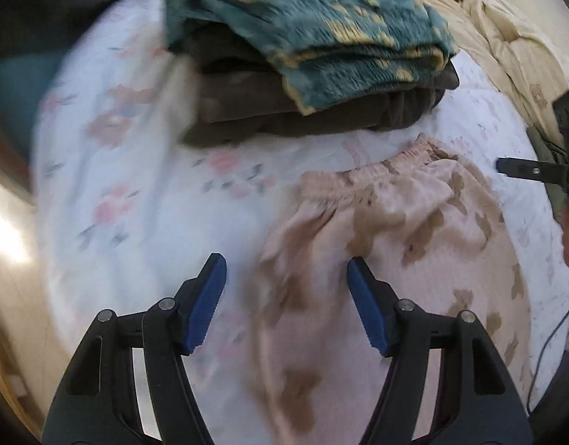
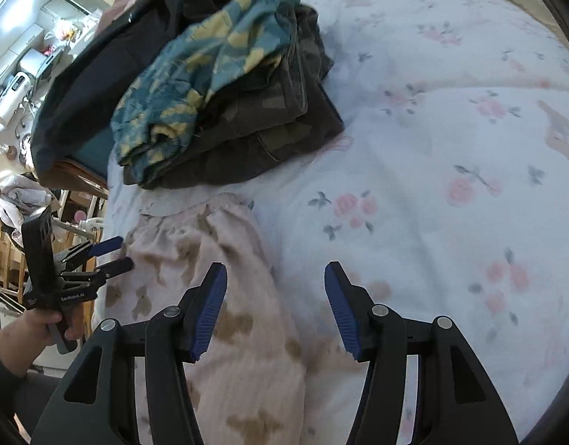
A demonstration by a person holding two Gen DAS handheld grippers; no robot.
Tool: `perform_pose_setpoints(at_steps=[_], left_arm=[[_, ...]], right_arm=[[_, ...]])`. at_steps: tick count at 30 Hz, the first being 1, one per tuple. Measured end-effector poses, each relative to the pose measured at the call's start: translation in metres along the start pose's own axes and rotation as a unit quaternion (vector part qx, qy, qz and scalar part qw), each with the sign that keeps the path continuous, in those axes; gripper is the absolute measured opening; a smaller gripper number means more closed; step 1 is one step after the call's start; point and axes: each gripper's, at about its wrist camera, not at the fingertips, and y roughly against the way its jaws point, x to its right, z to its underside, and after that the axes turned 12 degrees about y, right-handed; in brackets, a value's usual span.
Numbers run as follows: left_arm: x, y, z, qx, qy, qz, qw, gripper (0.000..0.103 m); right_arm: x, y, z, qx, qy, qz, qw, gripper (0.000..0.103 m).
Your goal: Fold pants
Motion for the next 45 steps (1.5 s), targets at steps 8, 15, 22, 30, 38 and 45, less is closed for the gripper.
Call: perform_pose_setpoints(at_steps=[8, 15, 22, 30, 38, 45], left_arm=[[0.010, -0.019, -0.013, -0.051, -0.030, 0.072, 0.9956, 0.048], [0.010, -0.023, -0.013, -0.057, -0.029, 0.091, 0.9938, 0.004], [0.021, 0.011, -0.026, -0.003, -0.036, 0.076, 0.9965, 0.002], [0.070, 0.091, -0.064, 0.129, -0.115, 0.061, 0.9831, 0.002], [0.085, 0.129, -0.063, 0.219, -0.192, 0.042, 0.9556, 0.003], [0.095, 0.148, 0.038, 0.203, -0.311, 0.018, 0.9282, 0.003]], right_arm=[[0.012, -0.055, -0.011, -0.048, -0.019, -0.092, 0.994, 0.058], [0.001, -0.060, -0.012, -0.035, -0.005, -0.115, 0.993, 0.020], [-0.023, -0.027, -0.026, -0.004, 0.059, -0.066, 0.996, 0.000], [-0.049, 0.070, -0.073, 0.070, 0.161, -0.011, 0.984, 0.000], [-0.080, 0.125, -0.064, 0.140, 0.243, 0.071, 0.957, 0.000], [-0.110, 0.145, 0.031, 0.129, 0.305, 0.036, 0.943, 0.000]])
